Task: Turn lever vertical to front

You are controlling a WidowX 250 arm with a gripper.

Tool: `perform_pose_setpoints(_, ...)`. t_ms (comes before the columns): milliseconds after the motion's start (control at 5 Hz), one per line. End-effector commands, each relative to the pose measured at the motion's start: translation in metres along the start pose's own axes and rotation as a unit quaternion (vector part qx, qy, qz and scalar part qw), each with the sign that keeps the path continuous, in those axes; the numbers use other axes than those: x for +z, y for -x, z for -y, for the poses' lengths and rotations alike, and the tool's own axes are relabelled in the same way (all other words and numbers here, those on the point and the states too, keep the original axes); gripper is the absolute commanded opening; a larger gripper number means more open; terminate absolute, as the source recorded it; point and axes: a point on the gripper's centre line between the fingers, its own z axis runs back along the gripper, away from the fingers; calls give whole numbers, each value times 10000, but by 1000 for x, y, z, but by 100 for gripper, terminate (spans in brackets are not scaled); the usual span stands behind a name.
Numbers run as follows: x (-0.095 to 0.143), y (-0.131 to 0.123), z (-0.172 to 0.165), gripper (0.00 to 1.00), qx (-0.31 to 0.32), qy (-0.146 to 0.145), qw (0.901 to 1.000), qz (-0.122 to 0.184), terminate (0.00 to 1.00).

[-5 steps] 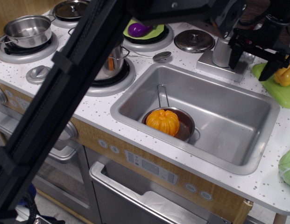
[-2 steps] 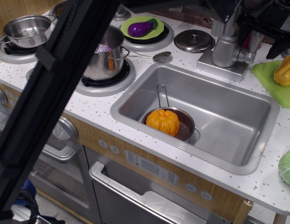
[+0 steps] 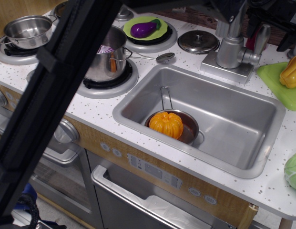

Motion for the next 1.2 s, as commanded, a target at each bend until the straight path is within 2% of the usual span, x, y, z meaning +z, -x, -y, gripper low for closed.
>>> perform_pose_setpoints(0,29,-31,-15,100,53,117,9985,537,0)
perform_pose_setpoints(200,25,-33,-16,100,36,172,9983,560,0)
perform_pose_setpoints(400,18,-31,-15,0,158,279,9982,514,0)
perform_pose_setpoints(1000,23,-7,-4,0,600,442,9971,175,0)
